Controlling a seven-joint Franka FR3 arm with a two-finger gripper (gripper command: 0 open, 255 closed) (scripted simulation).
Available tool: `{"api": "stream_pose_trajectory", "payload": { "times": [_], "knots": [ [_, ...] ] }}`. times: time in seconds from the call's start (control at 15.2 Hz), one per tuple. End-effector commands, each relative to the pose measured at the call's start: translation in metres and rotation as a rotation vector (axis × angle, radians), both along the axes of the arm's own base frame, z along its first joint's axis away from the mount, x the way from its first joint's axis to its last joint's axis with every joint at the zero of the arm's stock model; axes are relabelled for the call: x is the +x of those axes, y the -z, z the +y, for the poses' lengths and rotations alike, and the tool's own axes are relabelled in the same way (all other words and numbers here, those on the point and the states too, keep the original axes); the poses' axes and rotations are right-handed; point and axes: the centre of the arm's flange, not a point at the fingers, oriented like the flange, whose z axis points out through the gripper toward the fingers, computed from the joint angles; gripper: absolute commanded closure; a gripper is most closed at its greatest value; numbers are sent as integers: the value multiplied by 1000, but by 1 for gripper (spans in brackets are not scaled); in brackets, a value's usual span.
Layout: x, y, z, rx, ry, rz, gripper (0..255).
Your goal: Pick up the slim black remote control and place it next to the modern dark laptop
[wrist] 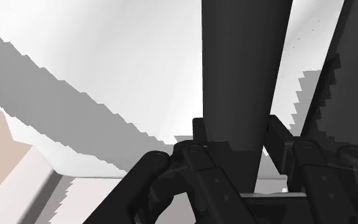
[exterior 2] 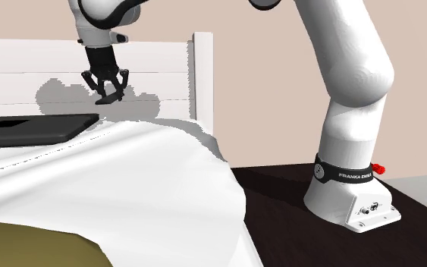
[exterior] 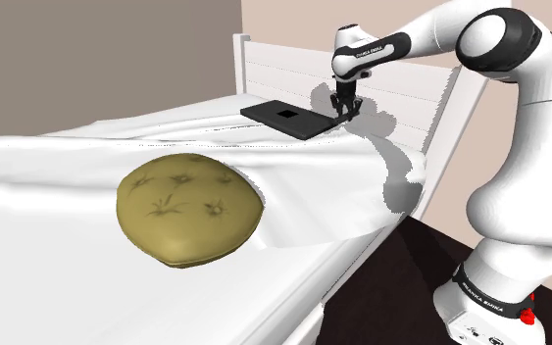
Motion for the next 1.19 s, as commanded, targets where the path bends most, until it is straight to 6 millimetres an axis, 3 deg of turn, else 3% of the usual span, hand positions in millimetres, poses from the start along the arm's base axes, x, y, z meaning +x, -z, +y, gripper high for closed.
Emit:
{"api": "stream_pose_trajectory", "payload": {
  "times": [0.0,1.12],
  "knots": [
    [3,4,-13,0,0,0,255],
    [3,93,-13,0,0,0,255]
  ]
}}
